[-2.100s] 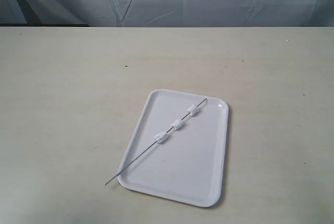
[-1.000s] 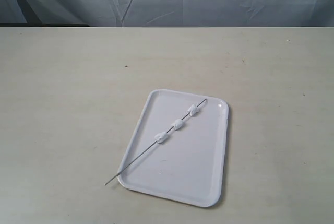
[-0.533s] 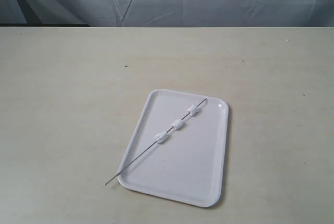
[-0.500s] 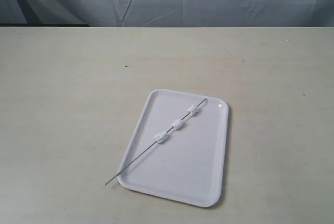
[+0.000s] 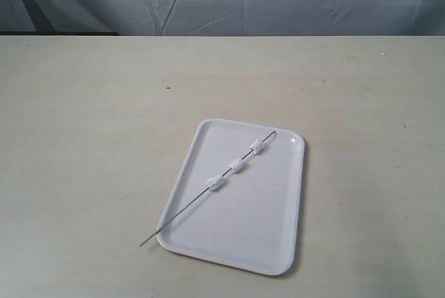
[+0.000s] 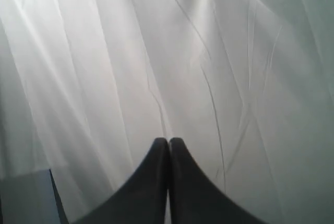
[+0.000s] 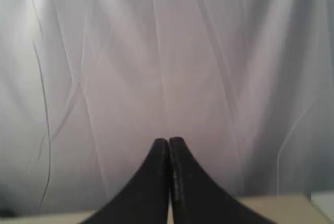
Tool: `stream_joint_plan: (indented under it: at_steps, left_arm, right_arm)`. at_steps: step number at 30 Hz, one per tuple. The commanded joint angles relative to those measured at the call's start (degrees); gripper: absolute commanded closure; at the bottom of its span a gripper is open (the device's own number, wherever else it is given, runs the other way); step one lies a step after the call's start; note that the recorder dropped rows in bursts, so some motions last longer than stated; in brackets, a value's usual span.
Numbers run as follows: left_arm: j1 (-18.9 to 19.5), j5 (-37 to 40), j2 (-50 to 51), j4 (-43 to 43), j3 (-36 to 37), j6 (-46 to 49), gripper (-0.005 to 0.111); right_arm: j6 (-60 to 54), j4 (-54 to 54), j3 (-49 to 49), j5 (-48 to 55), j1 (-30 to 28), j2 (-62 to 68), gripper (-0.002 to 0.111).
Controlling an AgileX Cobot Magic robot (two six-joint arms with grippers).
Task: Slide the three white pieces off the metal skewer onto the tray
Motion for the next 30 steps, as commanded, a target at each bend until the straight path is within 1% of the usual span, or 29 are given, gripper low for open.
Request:
stream_joint_plan:
  at_steps: [1, 3, 6, 8, 10, 11, 13, 16, 17, 19, 20, 21, 22, 23, 24, 25, 26, 28, 30]
  left_arm:
    - [-2.6, 5.2, 16.9, 0.3, -6.9, -1.5, 0.107]
    - [-4.8, 9.5, 25.0, 0.4, -9.8, -2.5, 0.107]
    - [-9.7, 21.9, 37.0, -1.6, -14.2, -2.5, 0.107]
    - [-13.4, 30.2, 44.7, -5.0, -16.6, -1.8, 0.107]
    - [-16.6, 35.9, 51.5, -10.3, -18.3, 1.0, 0.107]
    - [-18.3, 38.5, 54.4, -13.8, -19.1, 4.2, 0.107]
    - [-21.4, 42.2, 59.2, -23.0, -20.3, 13.6, 0.107]
    - [-24.8, 48.7, 64.9, -35.7, -21.9, 30.7, 0.107]
    - [-25.8, 51.0, 66.4, -38.7, -22.5, 34.8, 0.107]
    - [-27.5, 53.5, 68.9, -42.6, -23.3, 38.5, 0.107]
    - [-29.4, 54.8, 70.4, -43.6, -24.1, 40.0, 0.106]
    - [-30.4, 55.2, 71.0, -43.3, -24.6, 40.9, 0.104]
    - [-32.2, 55.7, 72.1, -42.8, -25.8, 42.6, 0.099]
    - [-33.2, 55.9, 72.7, -42.2, -26.7, 43.0, 0.095]
    - [-35.0, 56.8, 73.8, -41.7, -28.7, 43.0, 0.085]
    - [-35.6, 57.2, 74.2, -41.7, -29.6, 43.0, 0.080]
    - [-36.5, 57.1, 74.6, -41.7, -30.8, 43.0, 0.071]
    - [-36.8, 56.7, 75.3, -41.4, -31.8, 43.0, 0.066]
    - [-36.8, 57.9, 77.8, -41.7, -33.4, 42.5, 0.066]
  right_arm:
    - [-7.3, 6.5, -11.0, 17.6, 2.6, 17.5, 0.109]
    - [-7.9, 8.3, -14.7, 21.9, 3.8, 26.6, 0.109]
    - [-7.9, 11.4, -17.9, 25.4, 5.8, 38.1, 0.109]
    - [-7.9, 13.3, -18.9, 24.7, 7.0, 44.3, 0.109]
    - [-7.9, 19.8, -19.0, 19.5, 7.3, 49.6, 0.109]
    - [-7.9, 23.0, -19.0, 16.8, 7.3, 51.9, 0.109]
    - [-7.9, 27.9, -19.0, 13.4, 7.3, 55.8, 0.109]
    - [-7.9, 33.5, -19.0, 10.6, 7.3, 60.2, 0.109]
    - [-8.4, 34.4, -19.0, 10.8, 7.3, 61.3, 0.109]
    - [-11.2, 35.5, -19.0, 12.4, 7.3, 63.8, 0.109]
    - [-14.3, 35.5, -19.0, 15.5, 7.3, 66.1, 0.109]
    - [-16.3, 35.5, -19.0, 17.5, 7.3, 67.4, 0.109]
    - [-19.2, 36.3, -19.0, 21.2, 7.4, 69.6, 0.109]
    - [-20.5, 37.1, -19.0, 22.4, 7.4, 70.8, 0.109]
    - [-22.4, 39.4, -19.0, 24.0, 7.4, 72.5, 0.109]
    - [-23.8, 40.7, -19.0, 24.2, 7.4, 73.3, 0.109]
    - [-25.5, 42.2, -19.0, 24.5, 7.4, 74.1, 0.109]
    - [-26.2, 43.0, -19.0, 24.3, 7.4, 74.6, 0.109]
    - [-26.2, 44.6, -19.0, 23.6, 7.4, 74.6, 0.109]
